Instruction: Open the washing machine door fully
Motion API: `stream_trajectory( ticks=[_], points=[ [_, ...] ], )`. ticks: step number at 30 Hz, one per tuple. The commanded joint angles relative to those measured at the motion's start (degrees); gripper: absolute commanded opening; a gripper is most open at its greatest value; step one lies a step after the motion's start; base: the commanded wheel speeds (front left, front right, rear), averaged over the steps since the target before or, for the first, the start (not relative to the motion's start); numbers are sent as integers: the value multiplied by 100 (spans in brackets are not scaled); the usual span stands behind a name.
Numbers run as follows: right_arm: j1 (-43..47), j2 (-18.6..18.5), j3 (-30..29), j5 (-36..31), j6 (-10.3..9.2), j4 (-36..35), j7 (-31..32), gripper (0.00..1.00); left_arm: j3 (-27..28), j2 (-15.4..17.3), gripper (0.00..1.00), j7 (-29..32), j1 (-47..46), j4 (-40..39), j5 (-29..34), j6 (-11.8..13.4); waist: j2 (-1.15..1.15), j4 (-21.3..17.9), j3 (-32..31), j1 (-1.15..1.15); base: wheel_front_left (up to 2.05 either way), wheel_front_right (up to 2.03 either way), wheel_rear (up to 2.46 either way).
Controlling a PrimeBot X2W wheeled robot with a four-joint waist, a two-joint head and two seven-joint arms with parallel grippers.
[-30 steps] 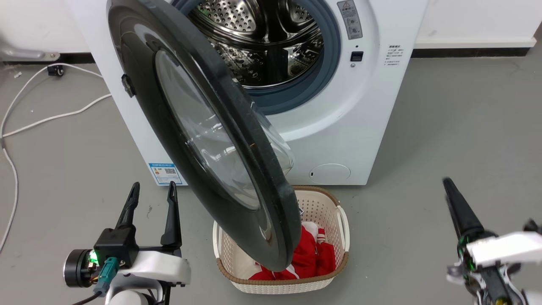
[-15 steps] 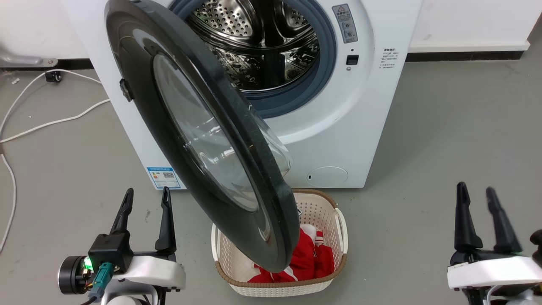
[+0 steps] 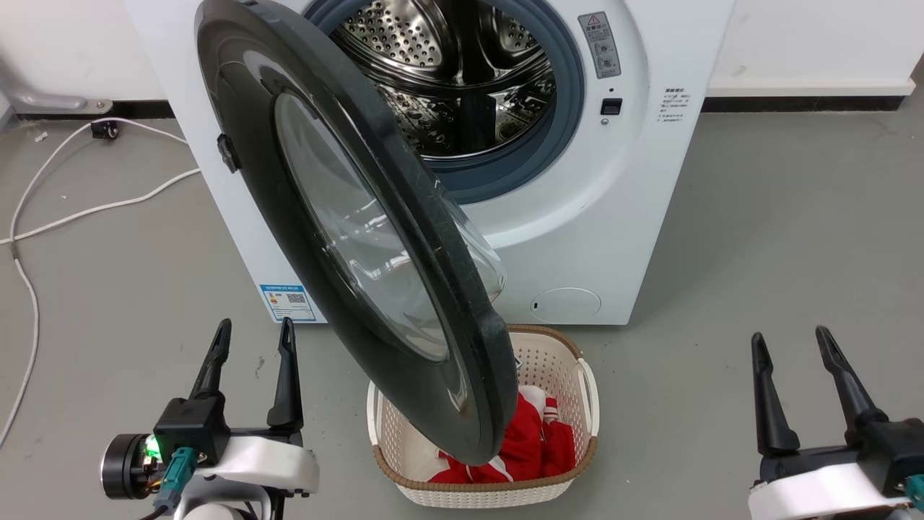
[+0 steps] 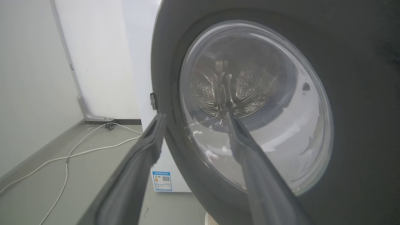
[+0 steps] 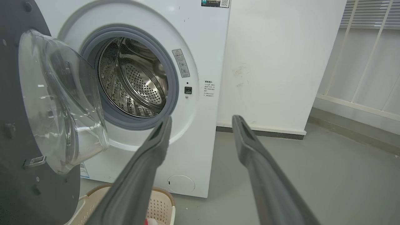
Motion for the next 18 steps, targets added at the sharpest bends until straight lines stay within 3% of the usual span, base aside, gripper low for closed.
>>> stream_trajectory(
  ticks=[1, 18],
  points=[
    [69, 16, -45, 147, -4, 90, -16, 100, -4, -2, 100, -14, 10, -22, 28, -13, 0, 10, 0, 0, 0, 0, 0],
    [-90, 19, -78, 375, -4, 382, -56, 100, 8, -2, 100, -14, -11, 12, 81, -48, 0, -1, 14, 0, 0, 0, 0]
  ],
)
